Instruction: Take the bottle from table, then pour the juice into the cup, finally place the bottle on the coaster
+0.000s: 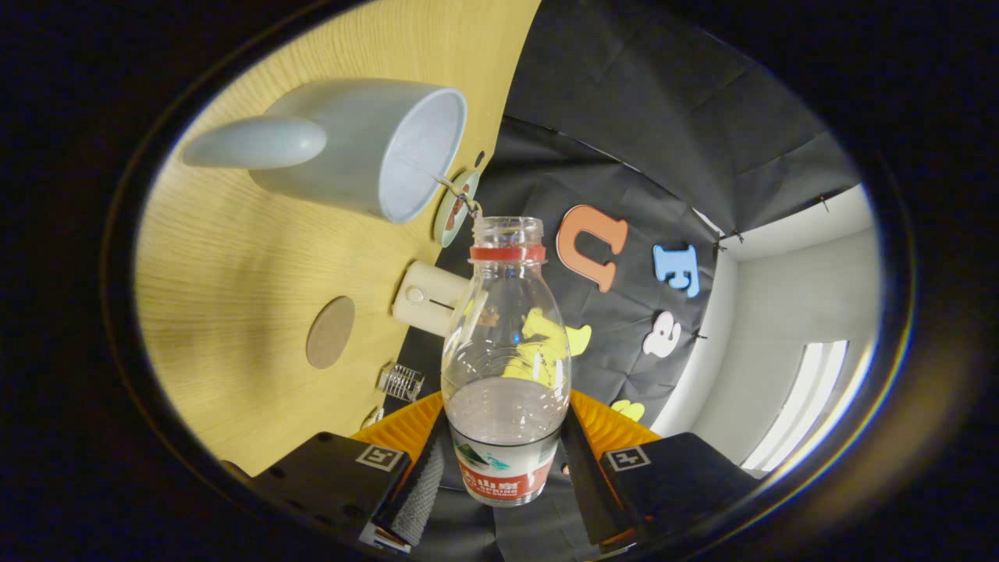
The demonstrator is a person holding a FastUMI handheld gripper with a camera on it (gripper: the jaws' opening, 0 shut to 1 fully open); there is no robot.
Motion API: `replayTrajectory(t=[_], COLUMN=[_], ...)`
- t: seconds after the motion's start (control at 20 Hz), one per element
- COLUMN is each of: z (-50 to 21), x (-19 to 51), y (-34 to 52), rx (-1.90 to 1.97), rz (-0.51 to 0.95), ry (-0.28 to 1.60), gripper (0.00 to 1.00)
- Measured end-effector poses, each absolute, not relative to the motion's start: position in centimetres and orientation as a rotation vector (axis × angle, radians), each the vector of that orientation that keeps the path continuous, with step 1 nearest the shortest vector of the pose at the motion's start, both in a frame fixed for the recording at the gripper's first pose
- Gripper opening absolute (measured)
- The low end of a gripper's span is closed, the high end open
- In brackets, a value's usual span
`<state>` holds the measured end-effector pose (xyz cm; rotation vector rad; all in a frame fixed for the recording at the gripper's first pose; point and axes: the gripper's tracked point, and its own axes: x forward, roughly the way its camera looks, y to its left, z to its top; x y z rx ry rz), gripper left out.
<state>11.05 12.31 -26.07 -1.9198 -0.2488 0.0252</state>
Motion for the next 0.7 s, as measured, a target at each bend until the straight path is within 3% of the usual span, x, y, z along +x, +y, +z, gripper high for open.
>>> replayTrajectory(t=[0.7], z=[-25.4], x=[11.7], y=[13.2], rx=[-1.990], rz=[-0.008], ry=[-0.304], gripper=[0.79])
